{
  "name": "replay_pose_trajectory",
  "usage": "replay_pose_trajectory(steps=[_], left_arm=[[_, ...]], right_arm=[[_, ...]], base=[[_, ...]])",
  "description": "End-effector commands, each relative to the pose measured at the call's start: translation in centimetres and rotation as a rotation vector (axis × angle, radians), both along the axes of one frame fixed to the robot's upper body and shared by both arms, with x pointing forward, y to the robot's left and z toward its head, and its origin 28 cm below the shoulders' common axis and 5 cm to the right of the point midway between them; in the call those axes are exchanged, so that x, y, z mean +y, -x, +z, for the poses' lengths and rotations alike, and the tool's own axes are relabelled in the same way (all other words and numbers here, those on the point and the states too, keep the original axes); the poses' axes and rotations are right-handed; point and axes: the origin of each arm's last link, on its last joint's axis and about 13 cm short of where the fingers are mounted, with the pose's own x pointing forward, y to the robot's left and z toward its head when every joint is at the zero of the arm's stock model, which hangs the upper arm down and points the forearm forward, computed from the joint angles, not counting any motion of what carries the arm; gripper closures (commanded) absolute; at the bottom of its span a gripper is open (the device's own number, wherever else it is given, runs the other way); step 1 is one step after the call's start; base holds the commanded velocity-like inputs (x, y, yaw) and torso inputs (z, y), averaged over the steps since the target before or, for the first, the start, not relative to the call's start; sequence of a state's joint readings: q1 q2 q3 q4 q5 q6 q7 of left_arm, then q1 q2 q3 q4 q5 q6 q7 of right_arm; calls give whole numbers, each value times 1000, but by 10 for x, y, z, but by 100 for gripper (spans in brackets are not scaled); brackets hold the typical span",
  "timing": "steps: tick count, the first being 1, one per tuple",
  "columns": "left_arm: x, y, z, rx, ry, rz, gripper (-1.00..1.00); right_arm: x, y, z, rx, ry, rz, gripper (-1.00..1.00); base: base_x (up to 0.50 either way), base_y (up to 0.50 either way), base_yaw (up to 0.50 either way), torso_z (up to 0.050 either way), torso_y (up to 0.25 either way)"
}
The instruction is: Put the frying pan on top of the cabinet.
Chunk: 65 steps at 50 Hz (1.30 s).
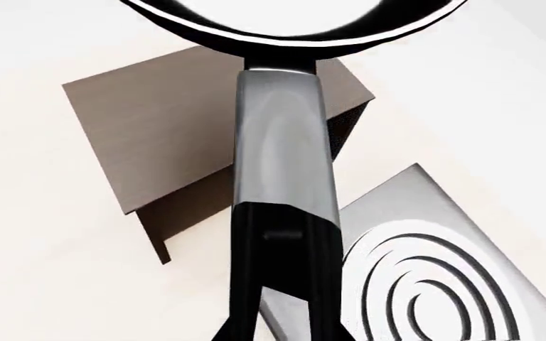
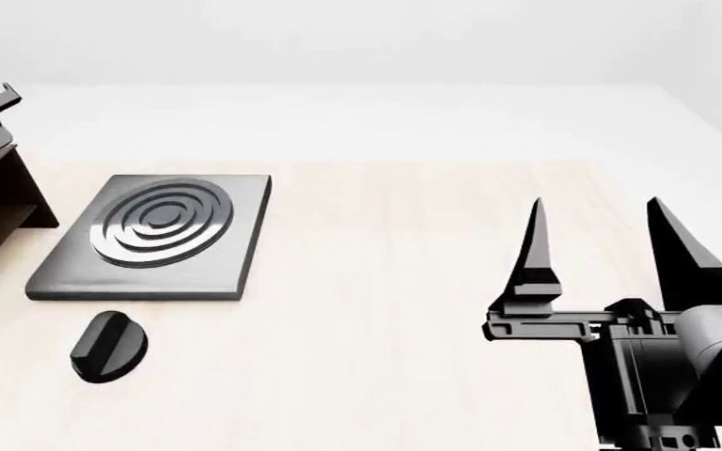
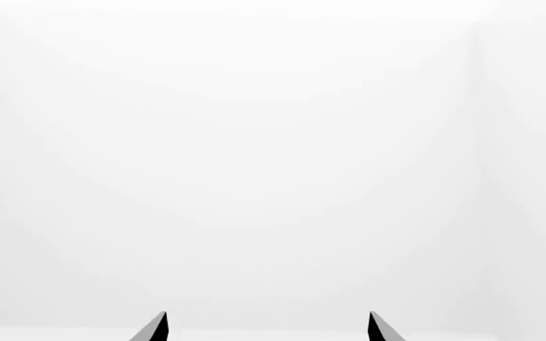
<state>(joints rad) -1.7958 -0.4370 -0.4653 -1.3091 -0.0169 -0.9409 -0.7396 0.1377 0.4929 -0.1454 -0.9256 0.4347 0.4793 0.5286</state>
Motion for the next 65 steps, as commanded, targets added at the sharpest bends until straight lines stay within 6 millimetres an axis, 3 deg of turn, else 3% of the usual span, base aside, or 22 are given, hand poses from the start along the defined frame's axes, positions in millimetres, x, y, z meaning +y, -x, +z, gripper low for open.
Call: replay_pose_trajectory(steps=[1,19,31,55,65], left_arm=[[8,2,2,-8,-22,48,100],[12,2,0,-39,-27,53,100],[12,1,-4,-36,-29,48,100],[15,0,-5,-41,0,103,100],[15,1,-4,-33,-1,119,100]], right_arm=[[0,0,0,1,0,1,-100],[1,-1,-2,4,0,3,-100],[1,-1,-3,8,0,6,-100],[2,-1,-2,7,3,7,-100],[2,-1,0,3,4,7,-100]], base=[[0,0,0,0,0],[0,0,-1,1,1],[0,0,0,0,-243],[0,0,0,0,0],[0,0,0,0,-250]])
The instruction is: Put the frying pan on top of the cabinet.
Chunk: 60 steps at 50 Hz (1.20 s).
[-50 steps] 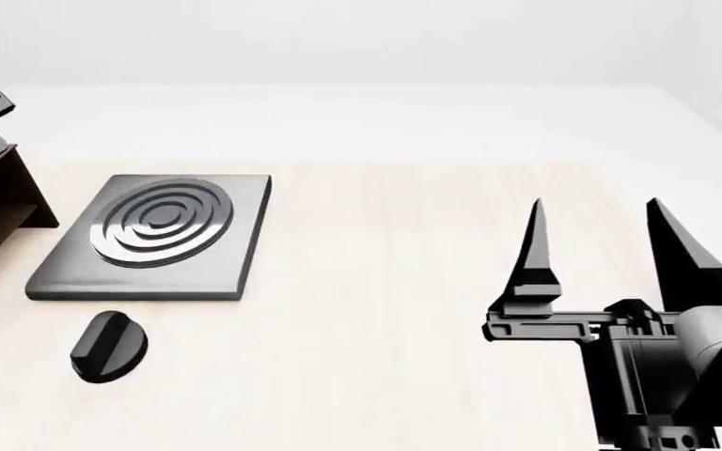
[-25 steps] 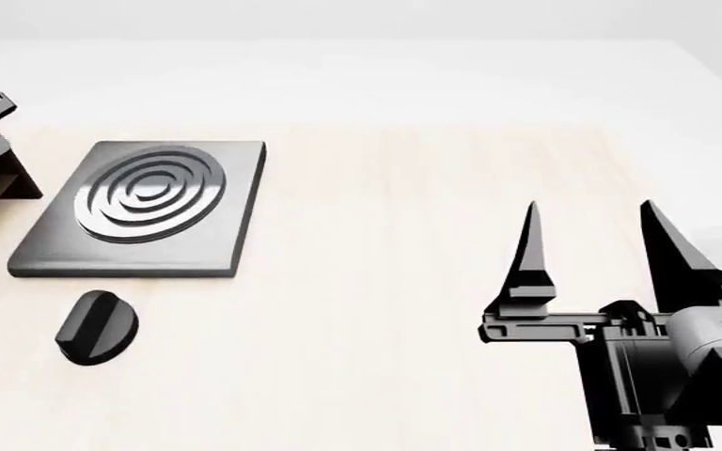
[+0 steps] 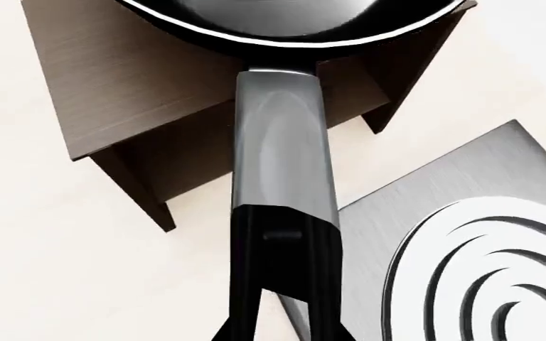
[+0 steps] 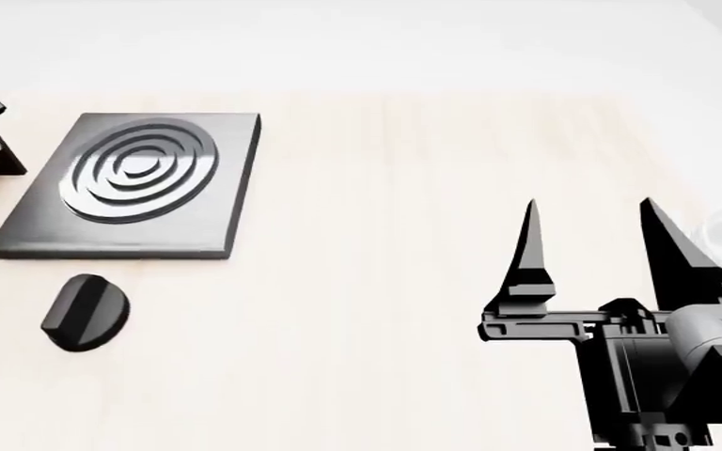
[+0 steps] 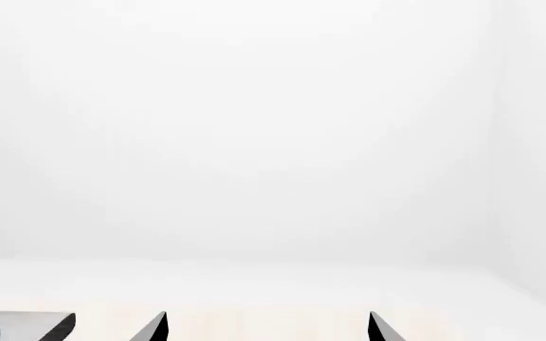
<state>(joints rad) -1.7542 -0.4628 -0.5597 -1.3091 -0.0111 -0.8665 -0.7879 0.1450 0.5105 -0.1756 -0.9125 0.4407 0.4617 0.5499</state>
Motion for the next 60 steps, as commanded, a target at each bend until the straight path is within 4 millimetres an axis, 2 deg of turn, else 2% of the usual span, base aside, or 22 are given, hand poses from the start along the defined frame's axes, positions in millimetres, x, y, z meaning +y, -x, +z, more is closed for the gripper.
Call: replay_pose_trajectory(steps=[1,12,13,20,47,50,51,52,54,55,56,57,58,59,60], left_arm=[[5,2,8,-9,-50,41,100],[9,2,6,-17,-19,97,100],[9,2,5,-10,-23,99,-100],[9,-1,10,-91,-71,65,-100],[-1,-4,23,-152,-133,-11,-100],[-6,-7,30,-205,-213,-65,-100],[-10,-9,37,-288,-243,-120,-100],[-14,-11,39,-280,-303,-139,-100],[-21,-15,47,-373,-370,-200,-100],[-28,-18,48,-351,-462,-225,-100],[-28,-18,48,-351,-462,-225,-100],[-44,-24,26,-326,-468,-354,-100],[-49,-21,19,-296,-477,-378,-100],[-56,-17,14,-305,-478,-413,-100],[-60,-9,19,-359,-505,-426,-100]], right_arm=[[0,0,1,-2,2,0,-100],[0,0,0,1,1,0,-100],[0,0,0,1,1,0,-100],[0,0,-1,1,0,-1,-100],[1,1,0,-1,0,3,-100],[1,1,0,-1,0,3,-100],[1,1,0,-1,0,3,-100],[1,0,0,-1,0,3,-100],[1,0,0,0,1,4,-100],[1,0,0,0,3,5,-100],[2,0,0,0,3,5,-100],[2,0,0,-1,3,6,-100],[1,0,0,0,3,5,-100],[1,-1,0,0,2,3,-100],[1,-1,0,0,2,3,-100]], base=[[0,0,-3,0,-250],[2,1,1,0,-132],[0,3,2,0,0],[0,0,0,0,0],[0,0,0,0,248],[0,0,0,0,0],[0,0,0,0,0],[0,0,0,0,0],[0,0,0,0,0],[0,0,0,0,0],[0,0,0,0,0],[0,0,0,0,0],[0,0,0,0,0],[0,0,0,0,0],[0,0,0,0,0]])
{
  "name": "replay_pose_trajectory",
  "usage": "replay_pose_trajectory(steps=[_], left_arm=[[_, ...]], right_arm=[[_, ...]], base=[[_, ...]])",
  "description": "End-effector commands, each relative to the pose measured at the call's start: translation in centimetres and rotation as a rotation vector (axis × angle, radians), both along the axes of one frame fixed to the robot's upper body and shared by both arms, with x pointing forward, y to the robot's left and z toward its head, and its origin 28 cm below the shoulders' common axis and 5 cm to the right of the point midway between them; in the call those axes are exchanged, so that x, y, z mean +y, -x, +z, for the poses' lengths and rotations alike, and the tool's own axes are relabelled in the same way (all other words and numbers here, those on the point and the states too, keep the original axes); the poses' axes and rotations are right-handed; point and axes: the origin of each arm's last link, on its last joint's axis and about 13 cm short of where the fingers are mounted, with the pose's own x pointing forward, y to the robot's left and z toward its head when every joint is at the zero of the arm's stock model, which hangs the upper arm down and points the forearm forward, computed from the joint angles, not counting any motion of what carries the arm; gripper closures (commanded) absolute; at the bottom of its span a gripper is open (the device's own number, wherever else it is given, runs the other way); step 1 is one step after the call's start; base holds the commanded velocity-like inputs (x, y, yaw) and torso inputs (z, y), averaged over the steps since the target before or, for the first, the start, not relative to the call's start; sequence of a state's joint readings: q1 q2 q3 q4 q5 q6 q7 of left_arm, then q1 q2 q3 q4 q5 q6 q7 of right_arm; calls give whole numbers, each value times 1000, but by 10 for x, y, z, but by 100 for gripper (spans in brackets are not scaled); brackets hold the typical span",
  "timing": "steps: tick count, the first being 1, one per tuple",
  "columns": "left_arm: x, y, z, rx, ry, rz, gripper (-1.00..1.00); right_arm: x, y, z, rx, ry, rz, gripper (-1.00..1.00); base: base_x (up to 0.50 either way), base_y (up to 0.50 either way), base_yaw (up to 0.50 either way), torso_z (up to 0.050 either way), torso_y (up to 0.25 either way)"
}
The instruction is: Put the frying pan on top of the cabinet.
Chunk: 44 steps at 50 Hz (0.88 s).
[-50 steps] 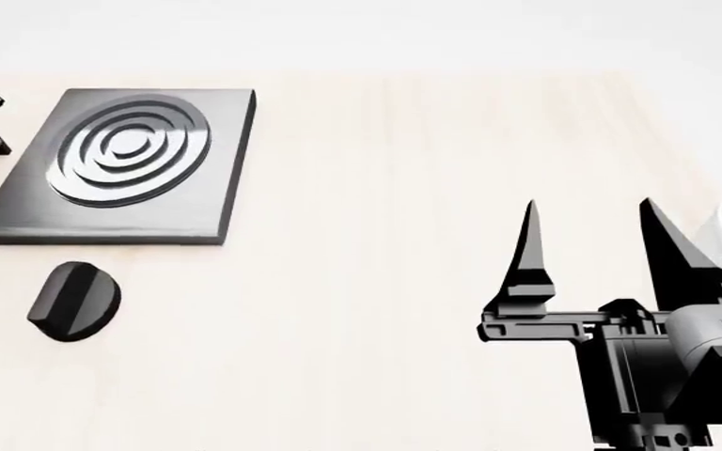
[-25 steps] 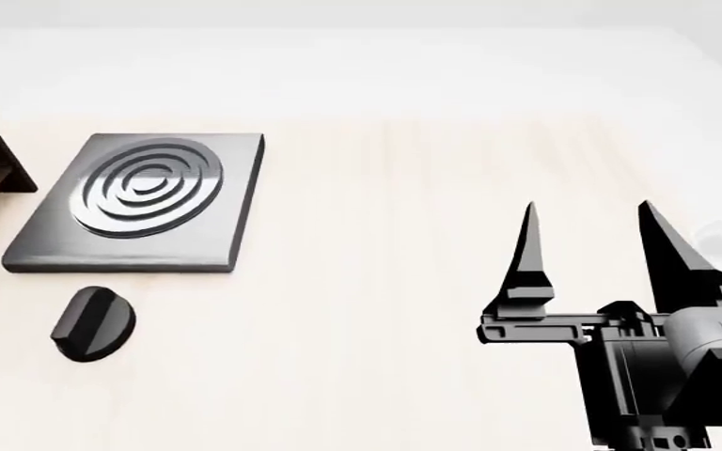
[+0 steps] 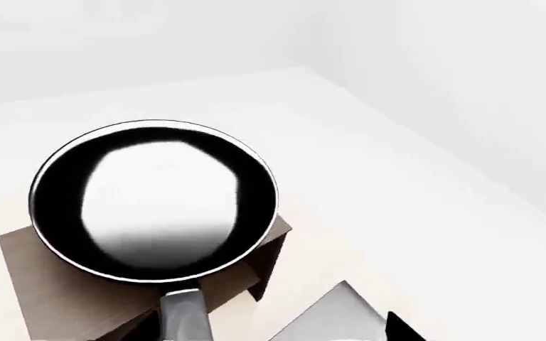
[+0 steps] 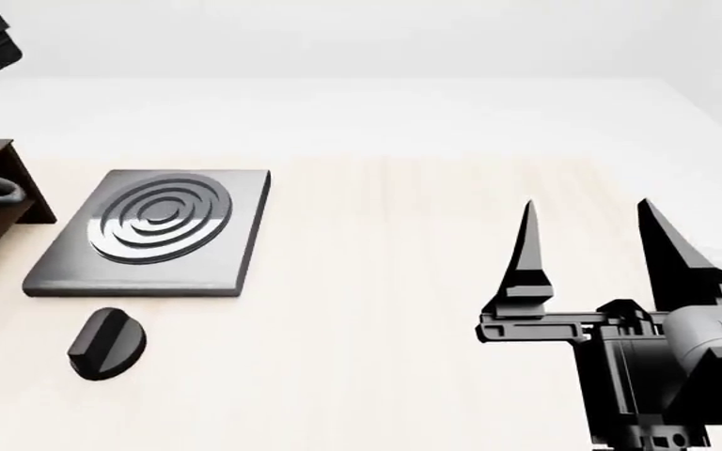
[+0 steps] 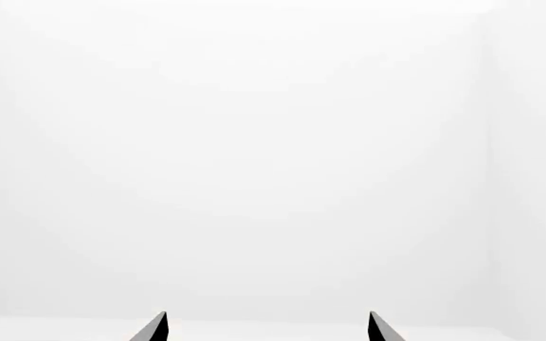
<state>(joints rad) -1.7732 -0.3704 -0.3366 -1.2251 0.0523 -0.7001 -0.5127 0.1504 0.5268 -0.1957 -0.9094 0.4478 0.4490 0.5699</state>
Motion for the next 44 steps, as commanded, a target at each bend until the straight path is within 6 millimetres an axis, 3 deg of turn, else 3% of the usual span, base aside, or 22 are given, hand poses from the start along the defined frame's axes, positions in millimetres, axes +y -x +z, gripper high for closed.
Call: replay_pose_trajectory(steps=[1,2,4,7,10,19,23,35,44], left_arm=[[-50,12,-7,-114,-258,-296,-100],[-58,21,-12,-142,-267,-342,-100],[-68,48,-2,-263,-354,-358,-100],[-81,67,-15,-302,-400,-431,-100],[-97,95,-39,-365,-441,-531,-100],[-128,149,-101,-412,-406,-800,-100],[-133,159,-121,-419,-399,-826,-100],[-135,172,-154,-429,-339,-834,-100],[-138,171,-161,-410,-356,-867,-100]], right_arm=[[0,-1,0,0,1,-2,-100],[0,-1,0,0,0,-2,-100],[-1,-1,0,2,0,-2,-100],[-1,-1,-1,4,0,-3,-100],[-1,-1,-2,7,0,-5,-100],[0,-4,-5,16,3,-3,-100],[-1,-5,-6,21,7,-2,-100],[1,-7,-12,32,15,2,-100],[2,-8,-14,35,18,2,-100]], base=[[0,0,0,0,0],[0,0,0,0,0],[0,0,0,0,0],[0,0,0,0,0],[0,0,0,0,0],[0,0,0,0,0],[0,0,0,0,0],[0,0,0,0,0],[0,0,0,0,0]])
